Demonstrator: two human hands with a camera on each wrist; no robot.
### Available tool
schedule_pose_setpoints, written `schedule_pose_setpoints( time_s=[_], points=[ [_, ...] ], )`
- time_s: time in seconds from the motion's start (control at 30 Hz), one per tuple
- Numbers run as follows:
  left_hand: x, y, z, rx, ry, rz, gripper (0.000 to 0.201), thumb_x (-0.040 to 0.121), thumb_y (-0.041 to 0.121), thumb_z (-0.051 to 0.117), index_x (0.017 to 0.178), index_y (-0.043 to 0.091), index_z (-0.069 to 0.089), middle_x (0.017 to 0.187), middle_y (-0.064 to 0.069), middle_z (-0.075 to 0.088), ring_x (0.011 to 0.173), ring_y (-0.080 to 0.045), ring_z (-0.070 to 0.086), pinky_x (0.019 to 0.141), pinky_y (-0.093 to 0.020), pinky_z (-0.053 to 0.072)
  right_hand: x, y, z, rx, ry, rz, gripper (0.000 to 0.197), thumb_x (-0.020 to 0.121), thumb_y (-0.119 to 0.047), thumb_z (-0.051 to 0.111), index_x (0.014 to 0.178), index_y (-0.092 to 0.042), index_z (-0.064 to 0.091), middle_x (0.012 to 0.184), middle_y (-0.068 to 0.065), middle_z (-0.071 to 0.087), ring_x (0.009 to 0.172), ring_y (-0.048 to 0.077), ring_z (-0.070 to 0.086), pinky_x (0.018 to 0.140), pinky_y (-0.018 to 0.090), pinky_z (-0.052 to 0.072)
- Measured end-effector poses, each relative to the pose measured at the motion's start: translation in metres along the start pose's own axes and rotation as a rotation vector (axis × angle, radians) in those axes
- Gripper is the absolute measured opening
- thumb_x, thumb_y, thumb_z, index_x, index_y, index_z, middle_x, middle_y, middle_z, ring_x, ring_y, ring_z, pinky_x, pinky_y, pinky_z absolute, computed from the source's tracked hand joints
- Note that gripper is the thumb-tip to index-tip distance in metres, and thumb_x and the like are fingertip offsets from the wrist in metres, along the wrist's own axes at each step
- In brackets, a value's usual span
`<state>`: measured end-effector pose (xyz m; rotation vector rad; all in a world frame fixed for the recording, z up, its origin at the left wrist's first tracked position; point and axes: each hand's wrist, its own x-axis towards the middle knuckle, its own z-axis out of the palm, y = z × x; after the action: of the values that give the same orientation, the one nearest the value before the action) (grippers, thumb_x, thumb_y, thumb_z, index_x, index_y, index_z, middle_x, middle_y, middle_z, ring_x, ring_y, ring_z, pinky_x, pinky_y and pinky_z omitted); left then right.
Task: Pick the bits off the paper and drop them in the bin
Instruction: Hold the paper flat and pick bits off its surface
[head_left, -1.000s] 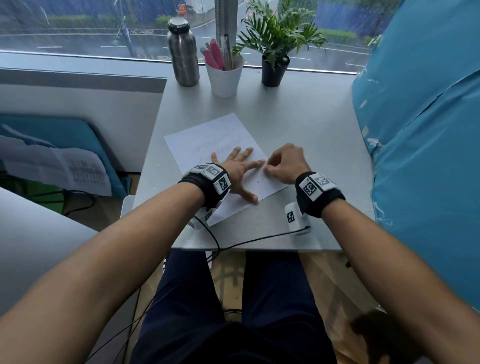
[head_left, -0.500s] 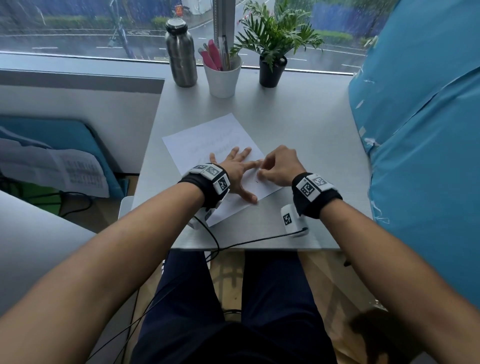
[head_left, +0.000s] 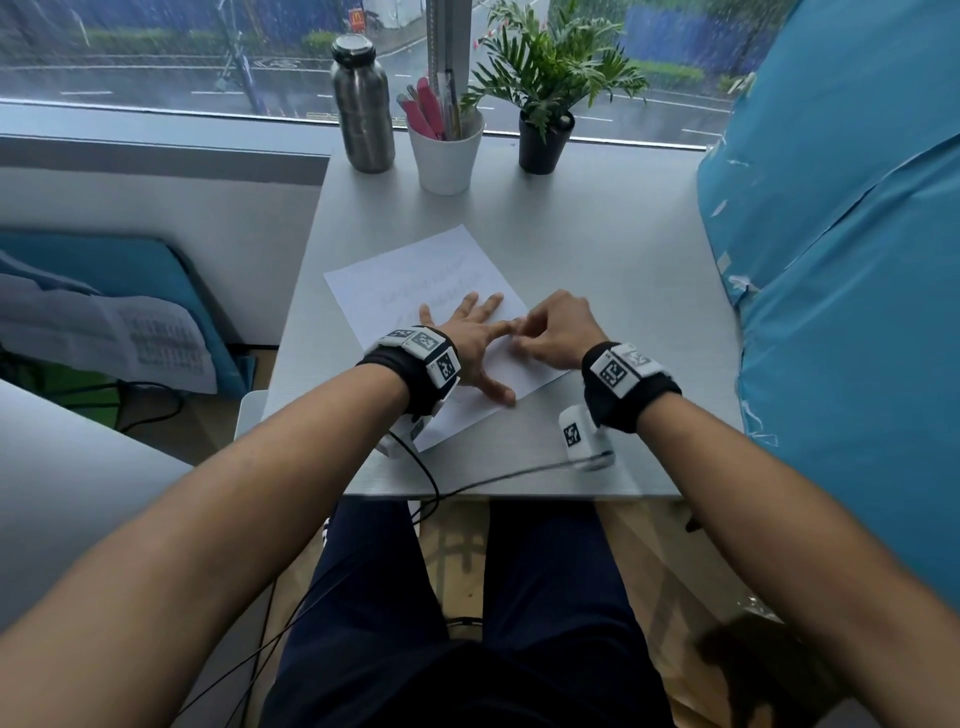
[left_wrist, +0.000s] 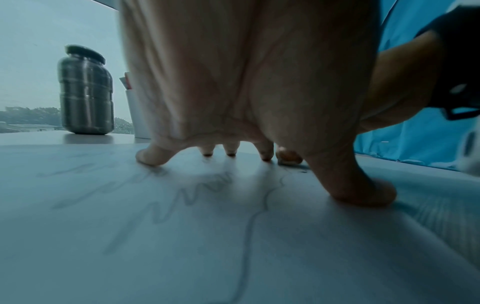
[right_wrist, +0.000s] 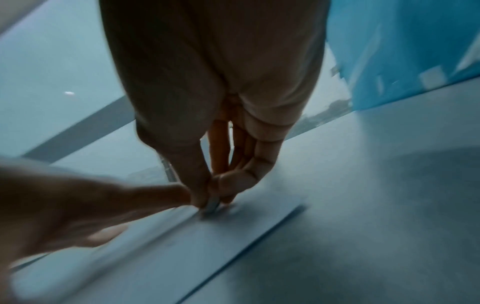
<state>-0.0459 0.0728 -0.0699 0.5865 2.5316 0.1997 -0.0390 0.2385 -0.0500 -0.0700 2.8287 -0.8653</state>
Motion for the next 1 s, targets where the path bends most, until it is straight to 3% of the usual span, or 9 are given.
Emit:
schedule_pose_setpoints(
  time_s=[0.1, 0.2, 0.33, 0.5, 0.63, 0.77, 0.9, 1.0],
  points=[
    [0.0, -0.001, 0.001, -0.013, 0.005, -0.001, 0.12, 0.057, 0.075, 0.075, 0.152, 0.049, 0.006, 0.161, 0.011, -0.021, 0.148, -0.021, -0.022, 0.102, -0.08, -0.004, 0.003, 0.002, -0.001, 0.032, 0.07, 0.047, 0.012, 0.076, -0.018, 0.073, 0.081, -0.009, 0.079, 0.078, 0.006, 0.076, 0.068, 0.01, 0.063, 0.064, 0.017, 0.046],
    [0.002, -0.001, 0.002, -0.003, -0.002, -0.007, 0.122, 0.054, 0.079, 0.073, 0.152, 0.046, 0.009, 0.161, 0.011, -0.022, 0.147, -0.02, -0.023, 0.101, -0.08, -0.004, -0.006, -0.008, 0.01, 0.016, -0.017, 0.005, 0.009, 0.075, -0.015, 0.072, 0.077, -0.01, 0.079, 0.077, 0.005, 0.076, 0.068, 0.01, 0.065, 0.062, 0.016, 0.046],
    [-0.004, -0.009, -0.002, -0.003, -0.032, 0.056, 0.13, 0.05, 0.077, 0.077, 0.152, 0.047, 0.003, 0.16, 0.011, -0.023, 0.147, -0.018, -0.024, 0.104, -0.076, -0.009, -0.002, -0.006, 0.005, 0.038, -0.029, 0.035, 0.01, 0.074, -0.018, 0.077, 0.081, -0.011, 0.08, 0.078, 0.002, 0.075, 0.07, 0.007, 0.064, 0.058, 0.007, 0.04],
    [-0.01, -0.027, -0.003, 0.038, -0.026, 0.122, 0.135, 0.049, 0.075, 0.079, 0.154, 0.043, 0.0, 0.162, 0.009, -0.02, 0.148, -0.015, -0.02, 0.11, -0.068, -0.01, 0.0, -0.005, 0.0, 0.031, 0.084, 0.054, 0.012, 0.075, -0.018, 0.076, 0.081, -0.008, 0.08, 0.079, 0.007, 0.076, 0.068, 0.01, 0.063, 0.067, 0.017, 0.046],
    [-0.008, -0.026, -0.002, 0.069, -0.04, 0.103, 0.137, 0.048, 0.078, 0.077, 0.154, 0.042, -0.001, 0.161, 0.009, -0.023, 0.147, -0.014, -0.023, 0.111, -0.068, -0.011, -0.011, -0.015, 0.013, -0.009, -0.063, -0.042, 0.011, 0.073, -0.019, 0.076, 0.079, -0.011, 0.08, 0.079, 0.004, 0.076, 0.073, 0.014, 0.07, 0.068, 0.02, 0.053],
    [-0.009, -0.025, -0.001, 0.049, -0.041, 0.106, 0.136, 0.049, 0.077, 0.077, 0.153, 0.044, -0.004, 0.161, 0.01, -0.023, 0.147, -0.015, -0.023, 0.11, -0.069, -0.011, -0.004, -0.007, 0.006, 0.033, 0.07, 0.04, 0.011, 0.074, -0.02, 0.075, 0.079, -0.011, 0.079, 0.077, 0.006, 0.076, 0.067, 0.011, 0.064, 0.063, 0.017, 0.044],
    [-0.009, -0.024, -0.001, 0.051, -0.042, 0.099, 0.136, 0.048, 0.078, 0.077, 0.153, 0.043, -0.003, 0.16, 0.009, -0.024, 0.147, -0.015, -0.023, 0.11, -0.069, -0.012, -0.014, -0.015, 0.015, -0.013, -0.073, -0.05, 0.011, 0.074, -0.019, 0.076, 0.08, -0.011, 0.08, 0.078, 0.004, 0.076, 0.071, 0.01, 0.065, 0.061, 0.013, 0.045],
    [-0.01, -0.021, -0.001, 0.04, -0.038, 0.088, 0.136, 0.049, 0.077, 0.077, 0.153, 0.045, -0.005, 0.161, 0.009, -0.023, 0.147, -0.016, -0.022, 0.11, -0.07, -0.01, -0.006, -0.005, 0.005, 0.027, 0.059, 0.028, 0.011, 0.074, -0.019, 0.075, 0.08, -0.011, 0.08, 0.077, 0.005, 0.076, 0.067, 0.009, 0.063, 0.058, 0.01, 0.041]
  ],
)
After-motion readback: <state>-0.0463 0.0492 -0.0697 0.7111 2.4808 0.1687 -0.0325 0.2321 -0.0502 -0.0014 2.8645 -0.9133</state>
